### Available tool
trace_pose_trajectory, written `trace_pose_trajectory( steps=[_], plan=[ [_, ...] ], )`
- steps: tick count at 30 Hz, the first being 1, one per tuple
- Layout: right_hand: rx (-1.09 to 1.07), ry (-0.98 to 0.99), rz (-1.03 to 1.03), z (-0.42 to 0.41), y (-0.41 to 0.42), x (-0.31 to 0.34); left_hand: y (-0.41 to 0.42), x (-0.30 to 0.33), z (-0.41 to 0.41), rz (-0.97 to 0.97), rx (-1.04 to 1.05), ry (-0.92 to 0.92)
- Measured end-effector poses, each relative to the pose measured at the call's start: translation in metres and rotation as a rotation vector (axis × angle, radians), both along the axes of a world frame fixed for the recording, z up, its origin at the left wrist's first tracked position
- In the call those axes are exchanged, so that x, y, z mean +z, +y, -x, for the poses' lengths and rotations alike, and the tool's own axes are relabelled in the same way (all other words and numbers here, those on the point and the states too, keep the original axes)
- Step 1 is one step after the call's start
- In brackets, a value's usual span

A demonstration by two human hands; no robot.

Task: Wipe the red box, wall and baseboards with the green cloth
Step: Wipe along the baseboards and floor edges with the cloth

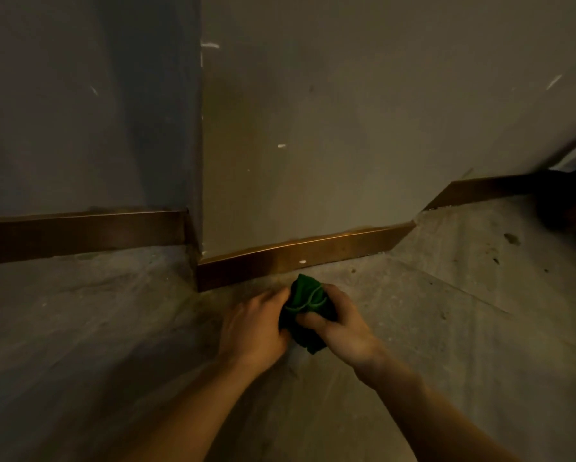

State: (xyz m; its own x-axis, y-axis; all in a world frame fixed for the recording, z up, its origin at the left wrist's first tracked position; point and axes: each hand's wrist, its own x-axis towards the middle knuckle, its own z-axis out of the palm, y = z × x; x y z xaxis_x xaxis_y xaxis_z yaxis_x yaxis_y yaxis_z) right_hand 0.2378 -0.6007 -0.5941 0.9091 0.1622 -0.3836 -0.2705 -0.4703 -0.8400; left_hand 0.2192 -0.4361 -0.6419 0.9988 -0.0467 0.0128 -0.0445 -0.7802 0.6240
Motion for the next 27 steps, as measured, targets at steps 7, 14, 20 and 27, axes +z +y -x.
trace_pose_trajectory(
  steps=[7, 14, 20, 27],
  plan=[
    [0.087, -0.23, 0.235, -0.021, 0.001, -0.02, -0.009, -0.014, -0.01, -0.056, 0.004, 0.014],
    [0.237, -0.477, 0.464, -0.041, -0.011, -0.027, -0.009, -0.042, -0.011, -0.277, -0.078, -0.047],
    [0.441, -0.745, 0.804, -0.046, -0.021, -0.032, -0.016, -0.057, -0.004, -0.347, -0.043, 0.033],
    [0.616, -0.812, 0.922, -0.056, -0.012, -0.038, -0.015, -0.057, -0.003, -0.375, -0.068, 0.064]
  ],
)
